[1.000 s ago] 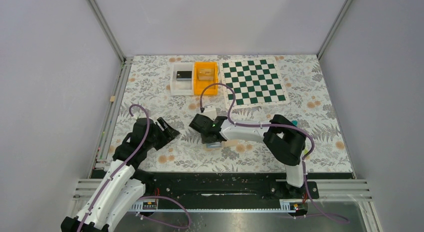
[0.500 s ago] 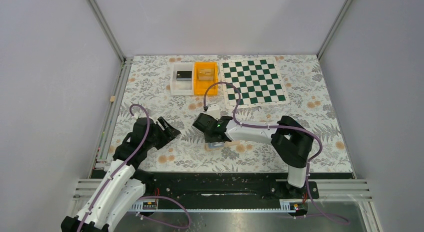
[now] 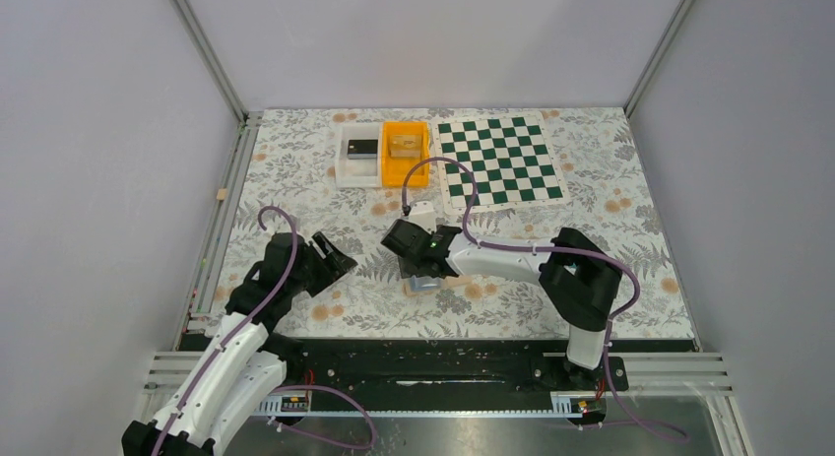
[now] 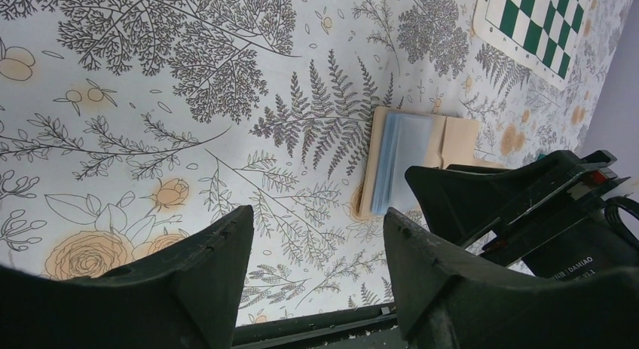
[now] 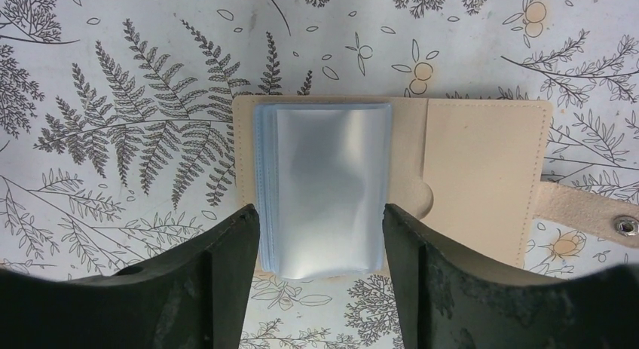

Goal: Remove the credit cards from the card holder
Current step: Remove the credit card from the card holder.

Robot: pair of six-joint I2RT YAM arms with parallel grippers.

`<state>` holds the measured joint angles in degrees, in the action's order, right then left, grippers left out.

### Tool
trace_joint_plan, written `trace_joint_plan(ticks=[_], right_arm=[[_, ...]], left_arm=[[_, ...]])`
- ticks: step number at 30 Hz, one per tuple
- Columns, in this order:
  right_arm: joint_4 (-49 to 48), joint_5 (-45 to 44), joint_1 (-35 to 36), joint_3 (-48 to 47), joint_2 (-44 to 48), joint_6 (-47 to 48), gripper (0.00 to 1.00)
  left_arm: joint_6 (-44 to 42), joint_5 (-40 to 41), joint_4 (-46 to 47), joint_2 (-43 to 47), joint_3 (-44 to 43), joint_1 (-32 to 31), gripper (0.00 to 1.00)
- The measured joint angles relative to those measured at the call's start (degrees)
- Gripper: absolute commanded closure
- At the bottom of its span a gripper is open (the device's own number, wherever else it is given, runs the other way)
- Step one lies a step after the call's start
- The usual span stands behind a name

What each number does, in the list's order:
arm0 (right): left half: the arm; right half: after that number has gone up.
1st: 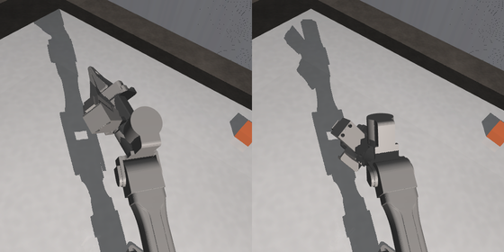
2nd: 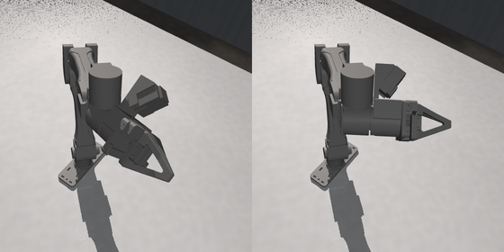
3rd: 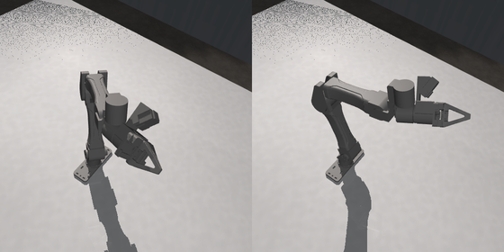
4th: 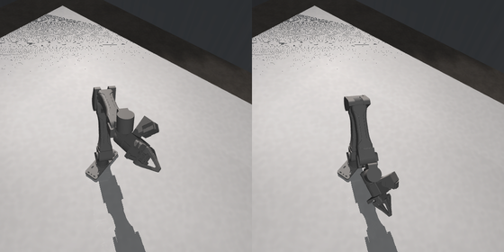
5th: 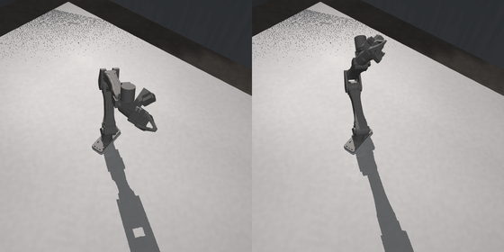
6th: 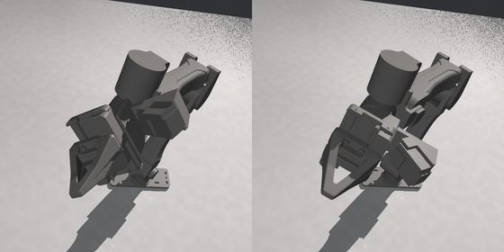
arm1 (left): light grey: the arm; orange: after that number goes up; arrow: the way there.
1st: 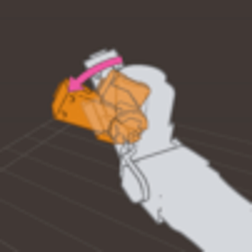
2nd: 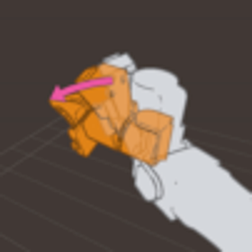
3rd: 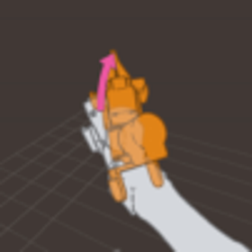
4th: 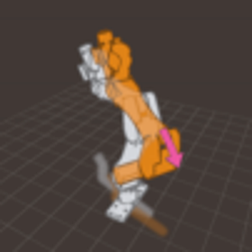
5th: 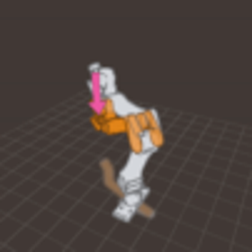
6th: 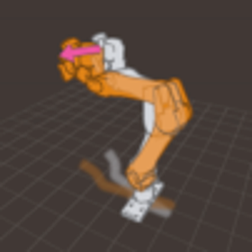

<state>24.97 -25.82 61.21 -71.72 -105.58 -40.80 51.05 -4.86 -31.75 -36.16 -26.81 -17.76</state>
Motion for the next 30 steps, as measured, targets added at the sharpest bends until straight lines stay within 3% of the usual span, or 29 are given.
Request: trace_joint_plan(ticks=[30], right_arm=[[-1.3, 3.1, -1.0, -0.5, -3.9, 0.2, 0.25]], left_arm=[[0.0, -0.6, 0.2, 0.0, 0.2, 0.0, 0.37]])
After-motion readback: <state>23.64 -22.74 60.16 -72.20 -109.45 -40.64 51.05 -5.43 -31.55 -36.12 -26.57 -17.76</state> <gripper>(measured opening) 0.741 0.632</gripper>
